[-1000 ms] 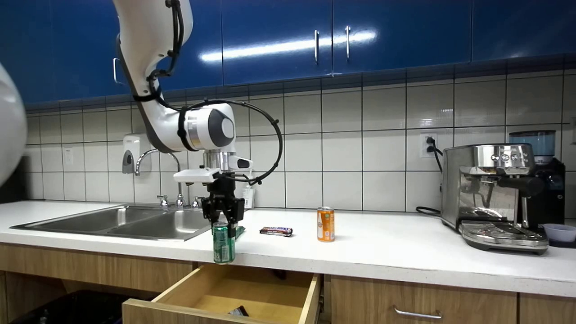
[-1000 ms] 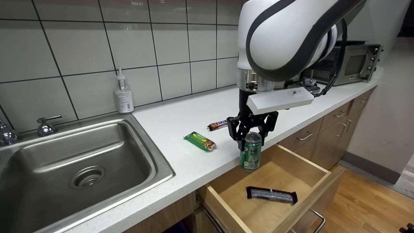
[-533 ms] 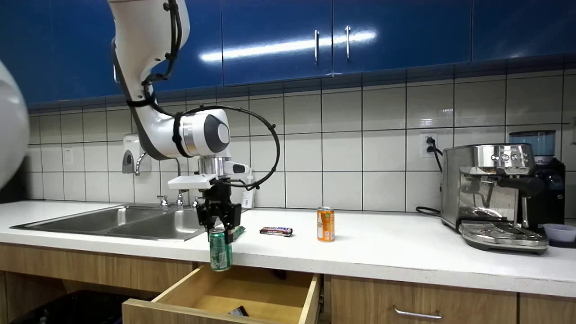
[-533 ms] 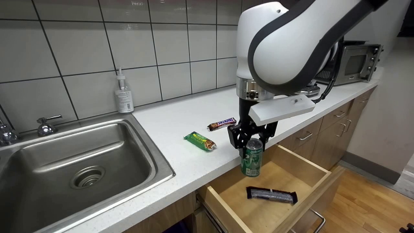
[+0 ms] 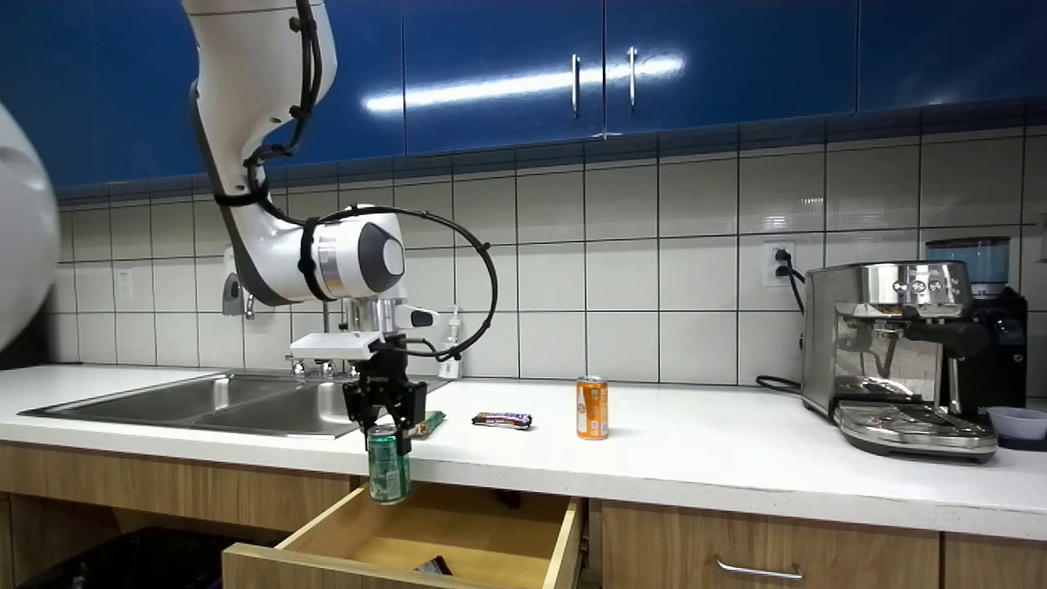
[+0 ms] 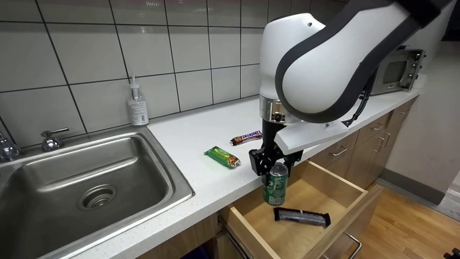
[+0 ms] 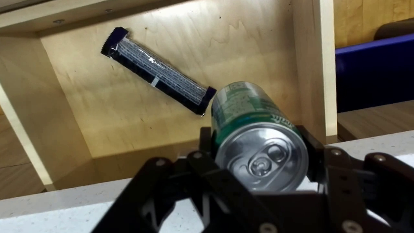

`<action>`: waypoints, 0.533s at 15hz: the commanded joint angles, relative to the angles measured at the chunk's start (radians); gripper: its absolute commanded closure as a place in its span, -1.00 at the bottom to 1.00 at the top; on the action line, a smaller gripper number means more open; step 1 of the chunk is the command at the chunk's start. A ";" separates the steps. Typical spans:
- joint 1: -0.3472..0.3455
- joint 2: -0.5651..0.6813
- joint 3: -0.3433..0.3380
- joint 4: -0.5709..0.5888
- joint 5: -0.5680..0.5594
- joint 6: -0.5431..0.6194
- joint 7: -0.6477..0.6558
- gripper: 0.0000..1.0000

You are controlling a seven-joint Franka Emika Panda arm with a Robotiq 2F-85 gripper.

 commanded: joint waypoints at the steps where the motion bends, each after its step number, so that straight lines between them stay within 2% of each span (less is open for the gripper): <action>1: 0.002 -0.001 0.012 -0.028 -0.022 0.067 0.004 0.23; 8: 0.028 0.054 0.010 -0.041 -0.037 0.146 -0.018 0.23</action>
